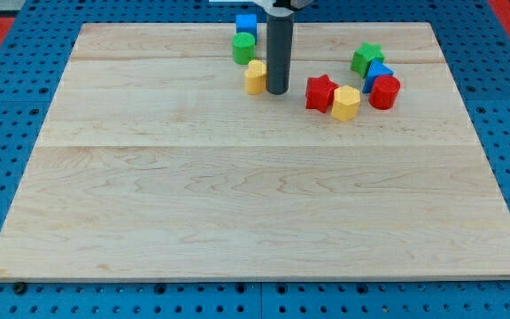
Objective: Move the red star to the top left of the yellow hexagon
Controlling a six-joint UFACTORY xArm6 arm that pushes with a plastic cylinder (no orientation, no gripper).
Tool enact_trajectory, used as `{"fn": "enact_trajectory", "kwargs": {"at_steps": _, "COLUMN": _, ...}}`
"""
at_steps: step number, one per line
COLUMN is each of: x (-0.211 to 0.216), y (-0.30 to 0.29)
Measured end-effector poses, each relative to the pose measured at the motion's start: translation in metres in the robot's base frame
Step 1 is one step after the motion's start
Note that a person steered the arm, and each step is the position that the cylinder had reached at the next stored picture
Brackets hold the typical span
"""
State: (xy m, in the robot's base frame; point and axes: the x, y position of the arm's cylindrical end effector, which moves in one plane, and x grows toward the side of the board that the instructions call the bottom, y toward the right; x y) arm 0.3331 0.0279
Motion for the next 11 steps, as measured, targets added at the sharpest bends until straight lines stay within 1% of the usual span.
{"fn": "enact_trajectory", "kwargs": {"at_steps": 1, "x": -0.007, "y": -0.030}}
{"fn": "enact_trajectory", "kwargs": {"at_steps": 2, "x": -0.007, "y": -0.023}}
{"fn": "enact_trajectory", "kwargs": {"at_steps": 3, "x": -0.018, "y": 0.020}}
{"fn": "enact_trajectory", "kwargs": {"at_steps": 4, "x": -0.032, "y": 0.042}}
{"fn": "enact_trajectory", "kwargs": {"at_steps": 5, "x": -0.023, "y": 0.070}}
{"fn": "enact_trajectory", "kwargs": {"at_steps": 6, "x": 0.011, "y": 0.081}}
{"fn": "enact_trajectory", "kwargs": {"at_steps": 7, "x": 0.028, "y": 0.113}}
{"fn": "enact_trajectory", "kwargs": {"at_steps": 8, "x": 0.046, "y": 0.110}}
{"fn": "enact_trajectory", "kwargs": {"at_steps": 9, "x": 0.042, "y": 0.079}}
{"fn": "enact_trajectory", "kwargs": {"at_steps": 10, "x": 0.018, "y": 0.067}}
{"fn": "enact_trajectory", "kwargs": {"at_steps": 11, "x": 0.016, "y": 0.045}}
